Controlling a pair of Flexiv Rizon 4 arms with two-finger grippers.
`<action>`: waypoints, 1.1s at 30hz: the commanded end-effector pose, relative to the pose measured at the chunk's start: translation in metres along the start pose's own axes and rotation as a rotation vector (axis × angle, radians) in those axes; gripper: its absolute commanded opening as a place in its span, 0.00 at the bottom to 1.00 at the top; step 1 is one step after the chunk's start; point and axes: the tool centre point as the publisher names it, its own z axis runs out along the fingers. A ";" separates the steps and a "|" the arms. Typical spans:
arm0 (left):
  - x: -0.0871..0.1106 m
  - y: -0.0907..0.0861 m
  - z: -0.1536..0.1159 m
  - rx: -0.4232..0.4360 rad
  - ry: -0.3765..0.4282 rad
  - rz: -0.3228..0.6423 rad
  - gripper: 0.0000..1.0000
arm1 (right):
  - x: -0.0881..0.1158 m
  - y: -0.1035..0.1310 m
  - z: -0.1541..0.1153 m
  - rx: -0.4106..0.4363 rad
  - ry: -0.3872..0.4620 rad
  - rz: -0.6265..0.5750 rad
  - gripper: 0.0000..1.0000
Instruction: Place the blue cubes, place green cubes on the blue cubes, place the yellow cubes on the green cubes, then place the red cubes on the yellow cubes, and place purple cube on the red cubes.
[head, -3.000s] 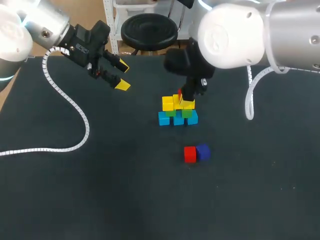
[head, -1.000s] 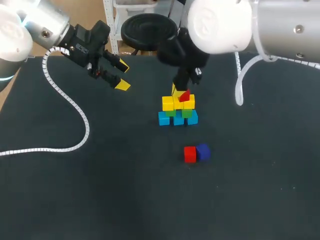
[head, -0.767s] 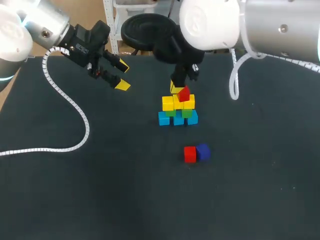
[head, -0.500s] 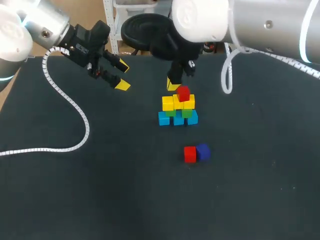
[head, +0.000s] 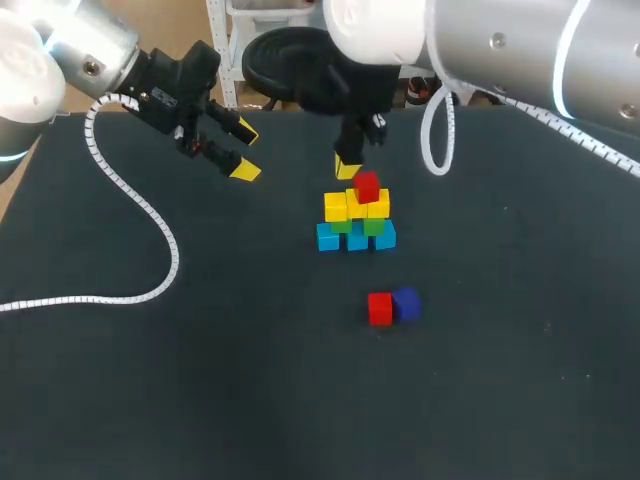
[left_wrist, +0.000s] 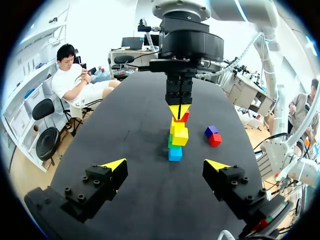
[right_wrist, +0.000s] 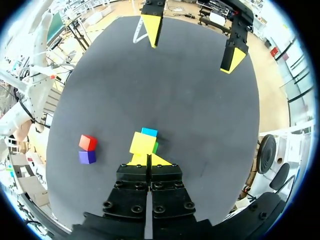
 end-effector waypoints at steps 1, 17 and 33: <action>0.001 0.000 0.000 0.001 -0.001 0.002 1.00 | -0.001 -0.002 0.001 -0.006 0.001 0.002 0.00; 0.001 0.000 0.000 0.001 -0.001 0.002 1.00 | 0.003 0.004 -0.004 0.019 -0.025 0.009 0.00; 0.001 0.000 0.000 0.001 -0.001 0.002 1.00 | 0.046 0.064 -0.050 0.187 -0.310 0.019 0.00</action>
